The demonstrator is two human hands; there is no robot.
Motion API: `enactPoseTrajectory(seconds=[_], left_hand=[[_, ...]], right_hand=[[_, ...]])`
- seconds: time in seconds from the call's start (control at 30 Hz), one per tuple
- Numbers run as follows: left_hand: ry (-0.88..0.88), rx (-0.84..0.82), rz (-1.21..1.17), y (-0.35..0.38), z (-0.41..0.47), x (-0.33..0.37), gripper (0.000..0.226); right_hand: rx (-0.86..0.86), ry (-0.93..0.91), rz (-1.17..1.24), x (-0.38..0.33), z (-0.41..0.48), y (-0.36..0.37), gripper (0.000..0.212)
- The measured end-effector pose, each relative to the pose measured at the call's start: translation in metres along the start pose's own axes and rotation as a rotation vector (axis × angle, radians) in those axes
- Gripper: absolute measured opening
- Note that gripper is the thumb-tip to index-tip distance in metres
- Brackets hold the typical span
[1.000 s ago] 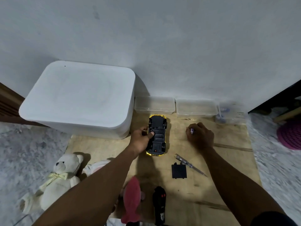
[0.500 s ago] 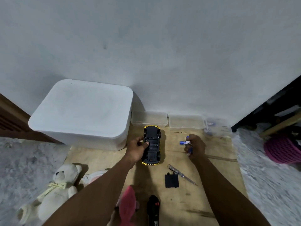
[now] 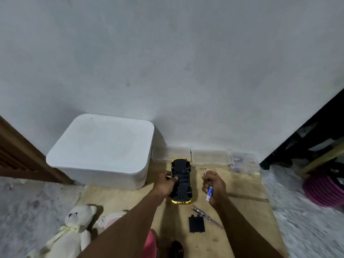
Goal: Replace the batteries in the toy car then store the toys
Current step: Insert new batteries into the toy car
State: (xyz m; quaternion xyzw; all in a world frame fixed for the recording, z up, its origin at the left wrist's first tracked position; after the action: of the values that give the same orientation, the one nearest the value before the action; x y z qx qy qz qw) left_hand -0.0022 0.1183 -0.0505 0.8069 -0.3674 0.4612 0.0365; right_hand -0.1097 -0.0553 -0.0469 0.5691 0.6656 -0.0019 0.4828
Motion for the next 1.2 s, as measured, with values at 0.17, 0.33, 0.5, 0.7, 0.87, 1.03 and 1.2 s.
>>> enactPoseTrajectory(seconds=[0.17,0.33,0.5,0.7,0.87,1.03,1.2], left_hand=[[-0.136,0.059,0.043,-0.001,0.011,-0.034,0.011],[-0.198,0.171,0.069,-0.024,0.006,-0.048,0.013],[-0.222,0.176,0.138,-0.036,0.005,-0.052,0.032],[-0.212,0.226,0.18,-0.052,0.006,-0.056,0.036],[-0.225,0.231,0.166,-0.052,0.01,-0.057,0.038],[-0.247,0.229,0.211,-0.053,0.011,-0.063,0.038],[-0.251,0.225,0.243,-0.057,0.012,-0.073,0.037]], right_hand=[[0.118,0.017,-0.104,0.014,0.006,-0.024,0.015],[0.125,0.194,-0.174,0.033,0.007,-0.035,0.013],[0.064,0.235,-0.451,0.036,0.003,-0.025,0.017],[-0.1,0.021,-1.06,0.049,0.012,-0.003,0.034],[-0.271,-0.052,-1.364,0.076,0.006,0.02,0.032],[-0.172,-0.232,-1.486,0.081,0.033,0.042,0.051],[-0.412,-0.295,-1.702,0.095,0.068,0.086,0.057]])
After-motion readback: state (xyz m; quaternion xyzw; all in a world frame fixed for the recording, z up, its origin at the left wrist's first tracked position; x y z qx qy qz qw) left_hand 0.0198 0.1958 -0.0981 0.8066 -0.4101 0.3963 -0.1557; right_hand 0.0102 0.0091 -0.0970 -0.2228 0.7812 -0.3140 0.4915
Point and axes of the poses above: each hand's wrist, its own z-axis towards the middle knuckle, its own y-axis out of the palm, x = y × z, the point moved 6 cm from there along z, towards the middle knuckle, and after that the axes turned 14 degrees about z, right-handed, at the moved point
